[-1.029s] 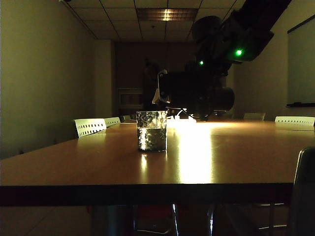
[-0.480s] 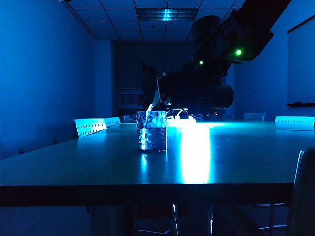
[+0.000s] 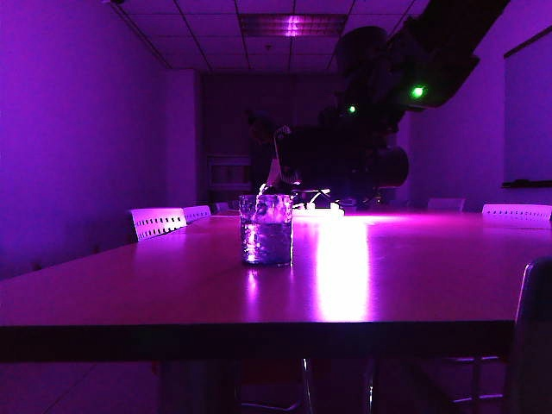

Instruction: Pick up the black thermos cup, pour some water from it into the cup, and then put the thermos cup back on the table.

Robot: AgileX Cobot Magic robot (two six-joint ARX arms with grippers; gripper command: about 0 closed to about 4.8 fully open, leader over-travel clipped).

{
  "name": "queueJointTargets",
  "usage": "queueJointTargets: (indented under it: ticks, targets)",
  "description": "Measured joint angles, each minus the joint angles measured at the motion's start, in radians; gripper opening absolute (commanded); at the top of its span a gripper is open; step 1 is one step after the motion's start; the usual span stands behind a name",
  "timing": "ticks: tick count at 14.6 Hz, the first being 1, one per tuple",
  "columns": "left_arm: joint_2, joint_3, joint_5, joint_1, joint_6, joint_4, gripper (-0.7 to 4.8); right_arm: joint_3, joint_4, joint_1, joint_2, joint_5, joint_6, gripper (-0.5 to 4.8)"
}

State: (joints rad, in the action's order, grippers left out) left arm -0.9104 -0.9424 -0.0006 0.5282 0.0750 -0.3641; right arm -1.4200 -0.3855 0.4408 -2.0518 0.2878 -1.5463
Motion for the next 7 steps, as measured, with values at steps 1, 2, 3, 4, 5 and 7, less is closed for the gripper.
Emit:
queueJointTargets:
  ticks: [1,2,3,4,5,7]
  targets:
    - [0.000,0.000,0.000,0.000,0.000,0.000,-0.05,0.000,0.000,0.000,0.000,0.000,0.000,0.85]
    - [0.000,0.000,0.000,0.000,0.000,0.000,-0.05,0.000,0.000,0.000,0.000,0.000,0.000,0.85]
    - [0.000,0.000,0.000,0.000,0.000,0.000,-0.05,0.000,-0.001,0.000,0.000,0.000,-0.001,0.85]
    - [0.000,0.000,0.000,0.000,0.000,0.000,-0.05,0.000,-0.001,0.000,0.000,0.000,-0.002,0.85]
    - [0.000,0.000,0.000,0.000,0.000,0.000,-0.05,0.000,-0.002,0.000,0.000,0.000,-0.006,0.85]
    - [0.000,0.000,0.000,0.000,0.000,0.000,-0.05,0.000,-0.006,0.000,0.000,0.000,-0.021,0.85]
